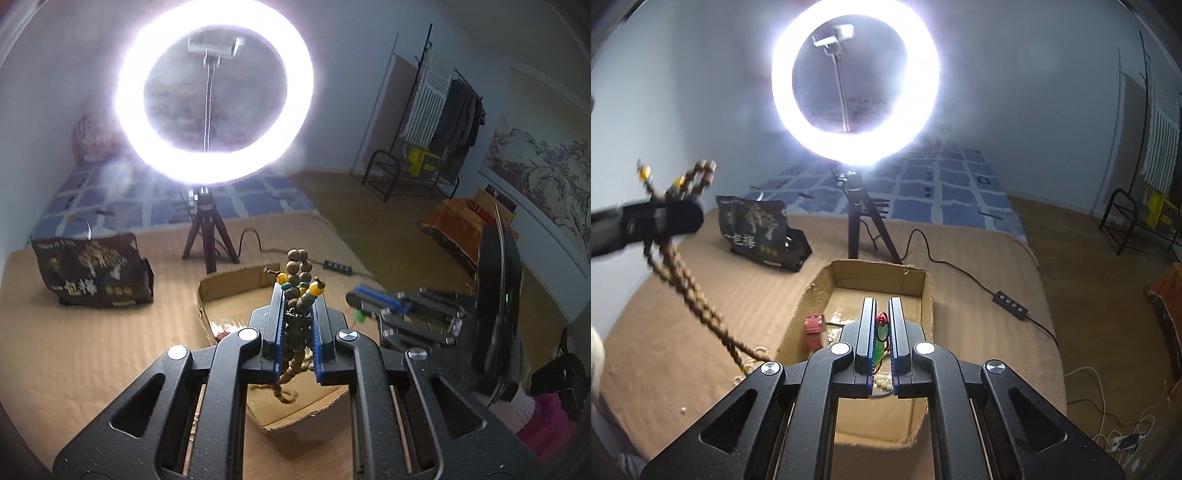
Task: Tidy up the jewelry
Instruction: 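Carry the necklace with the left tool over the box while the right tool carries the jade pendant there, then open both tools to drop the necklace and jade pendant into the box, then move the left tool to the pearl earring while the right tool approaches the pearl necklace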
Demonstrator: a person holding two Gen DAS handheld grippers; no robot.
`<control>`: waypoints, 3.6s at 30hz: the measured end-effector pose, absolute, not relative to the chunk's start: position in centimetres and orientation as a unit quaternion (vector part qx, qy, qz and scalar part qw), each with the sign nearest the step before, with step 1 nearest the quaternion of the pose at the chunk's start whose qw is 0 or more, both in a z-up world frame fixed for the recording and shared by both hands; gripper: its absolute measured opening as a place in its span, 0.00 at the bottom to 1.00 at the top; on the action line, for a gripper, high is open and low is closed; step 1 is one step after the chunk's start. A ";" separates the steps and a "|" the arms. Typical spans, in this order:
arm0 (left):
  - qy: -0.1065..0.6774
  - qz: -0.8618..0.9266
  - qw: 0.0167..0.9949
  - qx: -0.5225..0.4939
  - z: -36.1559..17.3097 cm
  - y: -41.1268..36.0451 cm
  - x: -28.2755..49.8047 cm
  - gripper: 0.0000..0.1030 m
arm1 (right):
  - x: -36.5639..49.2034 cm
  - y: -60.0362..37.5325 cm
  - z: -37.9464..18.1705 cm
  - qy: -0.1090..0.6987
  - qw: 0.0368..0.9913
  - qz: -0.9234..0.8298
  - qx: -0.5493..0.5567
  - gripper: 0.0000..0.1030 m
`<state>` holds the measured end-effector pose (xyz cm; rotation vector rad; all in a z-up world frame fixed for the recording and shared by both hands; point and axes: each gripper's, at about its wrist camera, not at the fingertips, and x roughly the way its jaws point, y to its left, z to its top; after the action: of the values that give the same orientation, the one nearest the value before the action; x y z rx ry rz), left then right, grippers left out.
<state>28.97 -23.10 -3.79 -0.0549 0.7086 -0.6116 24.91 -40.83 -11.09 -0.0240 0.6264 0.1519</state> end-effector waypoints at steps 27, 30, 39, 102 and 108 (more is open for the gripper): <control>0.419 -0.289 0.861 0.001 -14.4 -25.0 32.4 0.45 | 34.6 -41.0 -18.0 0.362 0.929 0.069 0.026 0.53; 0.413 -0.282 0.866 0.008 -14.2 -24.8 31.9 0.45 | 34.1 -41.4 -17.4 0.355 0.933 0.059 0.031 0.59; 0.411 -0.271 0.871 0.014 -13.0 -23.3 30.3 0.45 | 32.0 -42.0 -15.9 0.356 0.933 0.042 0.039 0.65; 0.457 -0.283 0.842 0.043 -25.8 -4.6 17.2 0.19 | 24.5 -20.3 -25.6 0.417 0.894 0.153 -0.059 0.51; 0.454 -0.288 0.842 0.048 -25.8 -4.6 17.4 0.16 | 25.5 -20.5 -26.6 0.431 0.896 0.105 -0.031 0.51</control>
<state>17.40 -4.55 -25.80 0.1021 0.9584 -0.6074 25.45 -20.46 -26.58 -0.0647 0.8941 0.2177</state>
